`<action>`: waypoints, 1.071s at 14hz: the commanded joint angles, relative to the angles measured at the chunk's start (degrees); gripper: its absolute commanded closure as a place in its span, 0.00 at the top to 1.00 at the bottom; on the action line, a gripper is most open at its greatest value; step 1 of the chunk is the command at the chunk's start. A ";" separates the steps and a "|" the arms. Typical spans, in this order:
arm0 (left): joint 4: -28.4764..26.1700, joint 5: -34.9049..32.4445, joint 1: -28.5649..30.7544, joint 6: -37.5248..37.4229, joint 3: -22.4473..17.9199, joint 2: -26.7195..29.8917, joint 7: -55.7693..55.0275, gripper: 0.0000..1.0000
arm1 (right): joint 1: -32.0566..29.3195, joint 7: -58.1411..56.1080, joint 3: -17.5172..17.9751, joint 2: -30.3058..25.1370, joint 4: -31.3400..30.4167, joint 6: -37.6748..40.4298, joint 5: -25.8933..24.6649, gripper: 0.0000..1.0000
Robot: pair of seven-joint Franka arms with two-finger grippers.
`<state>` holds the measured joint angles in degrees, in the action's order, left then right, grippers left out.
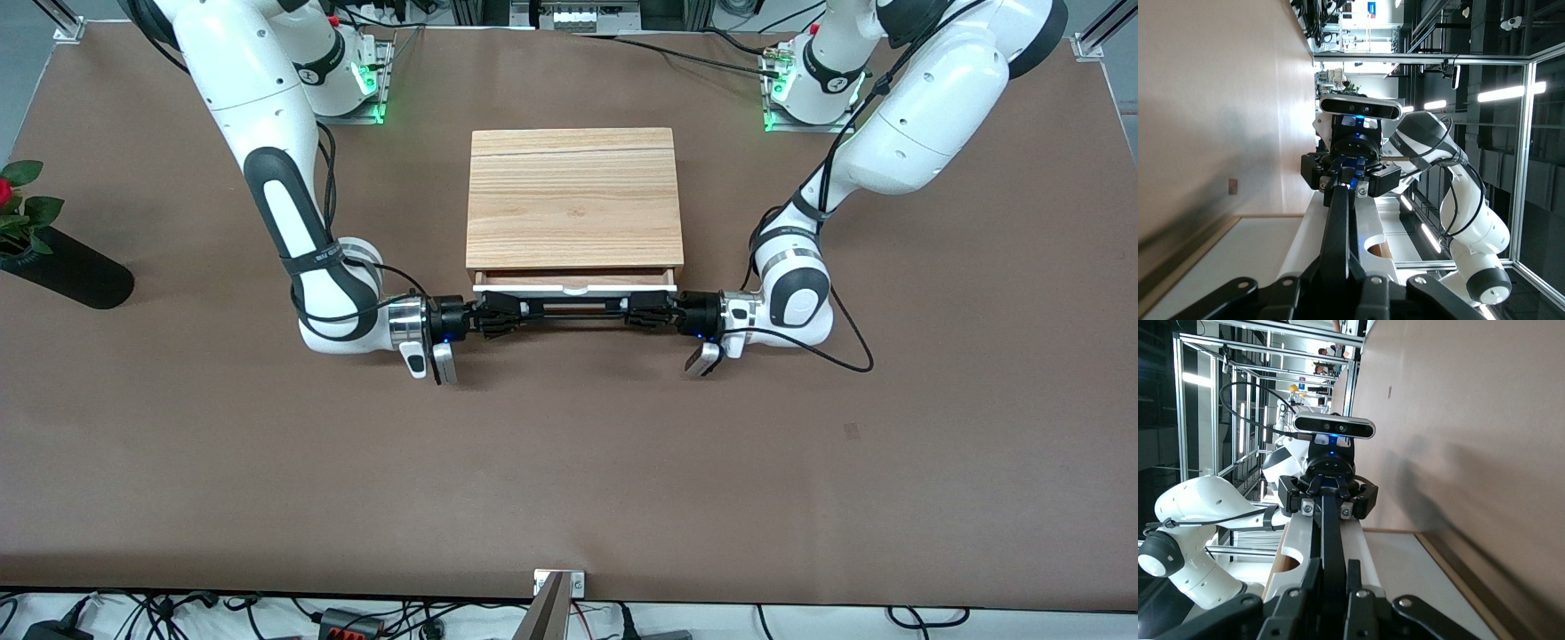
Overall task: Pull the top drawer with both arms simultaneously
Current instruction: 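Pull the handle outward with the left gripper while the right gripper pulls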
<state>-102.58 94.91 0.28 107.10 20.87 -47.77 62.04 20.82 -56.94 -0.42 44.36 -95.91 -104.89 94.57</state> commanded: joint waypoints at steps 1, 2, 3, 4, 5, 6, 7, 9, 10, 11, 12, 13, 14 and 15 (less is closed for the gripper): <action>6.94 2.39 -0.11 2.50 -0.48 -3.73 -1.57 0.11 | -2.35 0.87 -0.11 1.51 3.26 1.18 0.18 0.10; 8.52 2.30 -0.11 3.37 -0.48 -4.87 -1.57 0.11 | -2.97 0.96 -0.11 2.13 4.23 1.36 0.09 0.11; 9.49 2.39 -0.20 4.16 -0.48 -4.97 -1.74 0.11 | -3.41 1.48 -0.11 2.48 5.20 1.44 0.09 0.11; 9.94 2.65 -0.20 4.52 -0.48 -4.97 -1.92 0.11 | -3.77 2.27 -0.11 2.83 5.82 1.45 0.01 0.11; 10.55 2.74 -0.02 4.78 -0.48 -4.97 -2.79 0.11 | -4.03 2.97 -0.11 3.10 6.78 1.45 0.00 0.11; 10.73 2.65 0.41 4.78 -0.48 -4.88 -3.93 0.11 | -4.29 3.33 -0.11 3.53 8.01 1.45 0.00 0.12; 10.73 2.56 0.51 4.78 -0.48 -4.88 -4.20 0.11 | -4.64 3.42 -0.11 3.80 8.63 1.45 0.00 0.12; 10.73 2.30 0.42 4.78 -0.48 -4.88 -4.12 0.11 | -4.65 3.33 -0.11 4.06 8.99 1.27 0.00 0.13; 10.73 2.21 0.42 4.78 -0.48 -4.88 -4.12 0.12 | -4.56 3.33 -0.02 4.07 9.08 0.92 0.00 0.13; 10.73 2.21 0.16 4.87 -0.48 -4.88 -4.03 0.14 | -4.39 3.33 0.06 4.07 9.16 0.83 0.09 0.13; 10.73 2.21 0.07 4.87 -0.48 -4.97 -4.03 0.14 | -4.30 3.33 0.07 4.07 9.69 0.83 0.01 0.13; 10.73 2.12 0.07 4.87 -0.48 -4.88 -3.94 0.14 | -4.21 3.33 0.07 4.07 9.95 0.83 0.00 0.13; 10.73 2.04 0.07 4.87 -0.48 -4.88 -3.94 0.14 | -4.12 3.42 0.15 4.07 10.04 0.74 0.09 0.13; 10.73 2.12 -0.02 4.87 -0.48 -4.97 -3.94 0.14 | -4.03 3.33 0.15 4.07 10.04 0.74 0.09 0.13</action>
<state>-93.75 94.83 -0.68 109.67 20.77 -51.76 58.53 19.05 -55.24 -0.35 49.24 -87.15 -105.09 94.61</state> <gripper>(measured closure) 0.859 0.811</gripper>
